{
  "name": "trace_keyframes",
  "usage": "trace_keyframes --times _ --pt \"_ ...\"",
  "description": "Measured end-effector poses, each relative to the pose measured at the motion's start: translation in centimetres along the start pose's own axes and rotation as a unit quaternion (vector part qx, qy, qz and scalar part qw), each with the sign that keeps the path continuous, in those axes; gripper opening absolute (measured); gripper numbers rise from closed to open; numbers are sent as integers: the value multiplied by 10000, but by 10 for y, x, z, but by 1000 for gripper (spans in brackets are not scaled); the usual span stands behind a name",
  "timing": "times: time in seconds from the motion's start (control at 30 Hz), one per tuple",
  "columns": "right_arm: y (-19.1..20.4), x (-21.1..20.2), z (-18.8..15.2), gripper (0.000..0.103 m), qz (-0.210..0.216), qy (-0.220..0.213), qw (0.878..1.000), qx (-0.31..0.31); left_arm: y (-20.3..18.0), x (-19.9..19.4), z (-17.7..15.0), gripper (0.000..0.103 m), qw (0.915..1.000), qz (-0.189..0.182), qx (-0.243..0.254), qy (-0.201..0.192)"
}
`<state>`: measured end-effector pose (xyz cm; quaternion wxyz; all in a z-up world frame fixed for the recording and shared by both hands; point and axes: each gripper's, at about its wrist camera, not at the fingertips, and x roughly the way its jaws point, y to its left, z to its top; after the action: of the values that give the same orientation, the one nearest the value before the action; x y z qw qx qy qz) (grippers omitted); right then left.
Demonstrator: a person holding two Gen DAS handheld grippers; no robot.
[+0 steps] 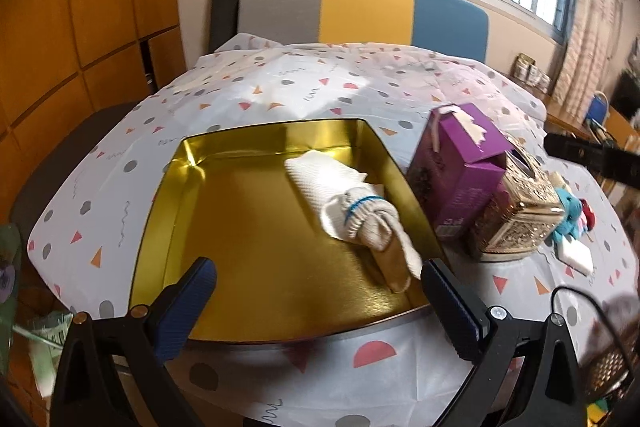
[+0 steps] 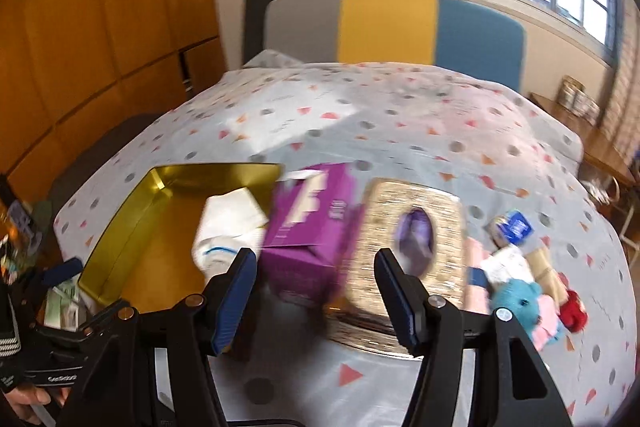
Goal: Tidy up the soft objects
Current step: 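Grasp the blue plush bear with the right gripper and lift it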
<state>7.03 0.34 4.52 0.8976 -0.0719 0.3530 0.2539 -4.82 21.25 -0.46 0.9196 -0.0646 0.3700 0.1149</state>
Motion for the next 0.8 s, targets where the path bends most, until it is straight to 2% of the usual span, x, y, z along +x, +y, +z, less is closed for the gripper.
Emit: trace_keyframes --times 0.27,0.43,0.5,0.6,0.8 --pt "-81 -17 -10 62 -549 -84 9950 829 -29 -3 -1 103 9989 -228 418 -9" --pt "-135 -24 -20 62 -1058 -102 9854 1332 -50 -12 2 103 9951 -611 758 -142" --pt "-161 -27 -27 62 -1255 -94 9788 1616 -59 -14 4 103 9935 -720 863 -158" --pt "-206 -28 -43 62 -1614 -17 9618 2209 -71 -14 8 103 9914 -894 948 -144" --pt "-256 -25 -72 62 -1663 223 9430 2873 -91 -9 18 103 9885 -1114 1025 -7"
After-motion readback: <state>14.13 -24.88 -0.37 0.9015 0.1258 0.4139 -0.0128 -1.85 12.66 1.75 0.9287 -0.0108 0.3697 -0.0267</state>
